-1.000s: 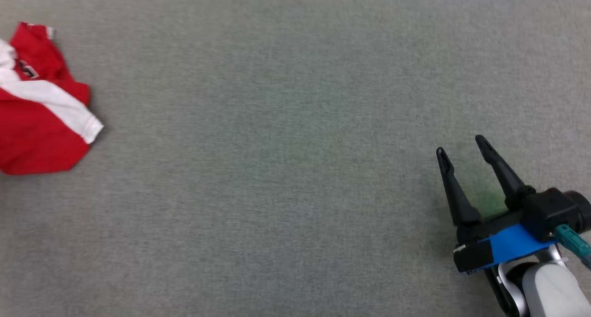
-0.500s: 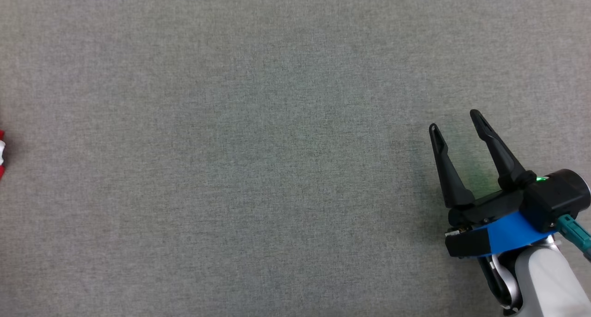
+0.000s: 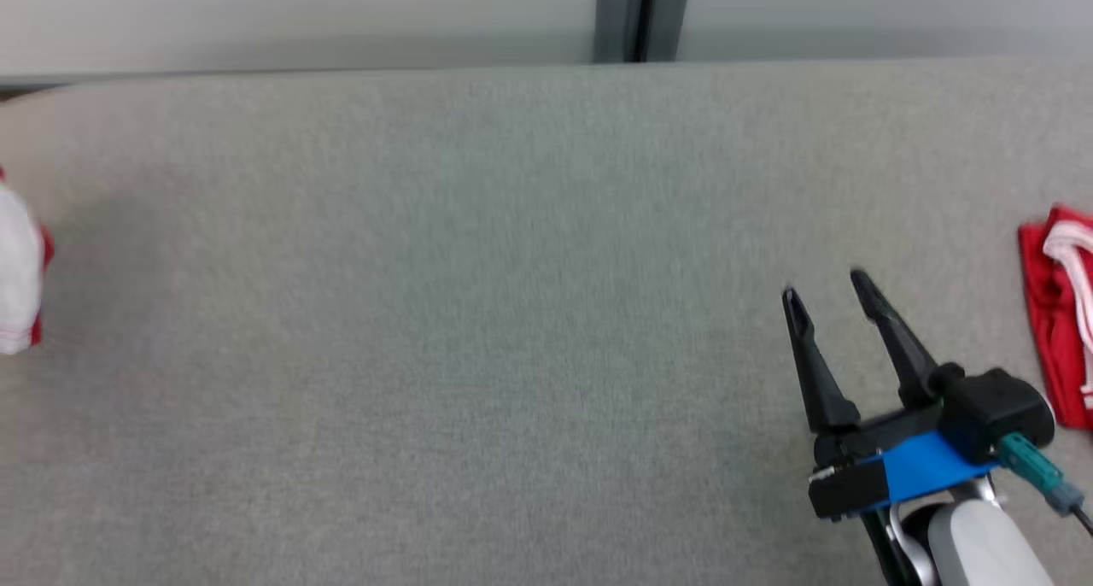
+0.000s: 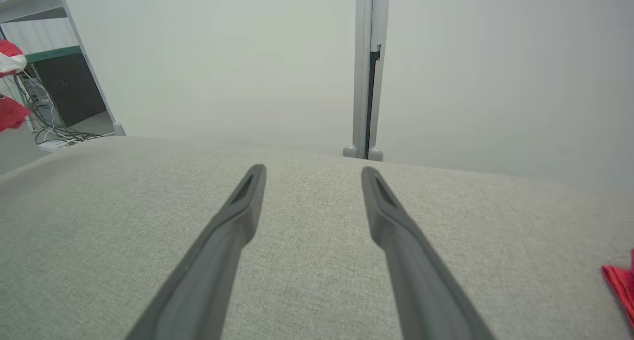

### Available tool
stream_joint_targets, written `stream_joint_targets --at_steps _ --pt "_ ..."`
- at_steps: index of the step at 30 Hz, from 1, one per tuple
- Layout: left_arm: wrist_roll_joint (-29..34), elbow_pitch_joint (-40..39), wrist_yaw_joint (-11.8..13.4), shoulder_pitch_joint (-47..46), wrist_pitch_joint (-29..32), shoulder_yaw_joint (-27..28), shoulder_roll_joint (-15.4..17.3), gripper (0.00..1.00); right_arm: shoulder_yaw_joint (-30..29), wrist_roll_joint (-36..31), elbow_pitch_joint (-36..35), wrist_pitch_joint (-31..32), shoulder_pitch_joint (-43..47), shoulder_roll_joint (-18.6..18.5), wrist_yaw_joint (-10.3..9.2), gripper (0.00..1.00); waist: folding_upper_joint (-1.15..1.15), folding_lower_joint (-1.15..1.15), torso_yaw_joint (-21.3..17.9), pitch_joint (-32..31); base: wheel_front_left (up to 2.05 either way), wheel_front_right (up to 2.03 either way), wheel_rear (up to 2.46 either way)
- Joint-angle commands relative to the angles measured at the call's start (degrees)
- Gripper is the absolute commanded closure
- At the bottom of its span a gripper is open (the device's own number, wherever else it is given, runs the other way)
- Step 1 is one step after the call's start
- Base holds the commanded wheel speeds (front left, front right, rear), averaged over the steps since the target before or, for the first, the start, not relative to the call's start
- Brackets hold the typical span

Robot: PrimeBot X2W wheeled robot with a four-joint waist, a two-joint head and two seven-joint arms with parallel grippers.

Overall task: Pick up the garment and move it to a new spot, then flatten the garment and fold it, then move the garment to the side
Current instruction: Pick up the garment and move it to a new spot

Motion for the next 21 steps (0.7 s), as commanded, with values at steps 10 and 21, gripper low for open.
stream_joint_targets --at_steps 10,21 --pt "-3.09 -20.95 0.49 -2.30 6.41 -11.36 -11.60 1.00 -1.31 1.32 1.37 -0.65 4.94 2.12 0.02 0.00 0.00 0.02 -2.58 -9.01 0.00 0.00 0.00" --pt "-3.42 -18.72 -1.12 4.77 5.97 -25.83 -23.67 1.00 -1.29 1.44 0.43 -0.05 4.93 3.03 0.02 0.00 0.00 0.02 -8.74 -8.48 0.00 0.00 0.00"
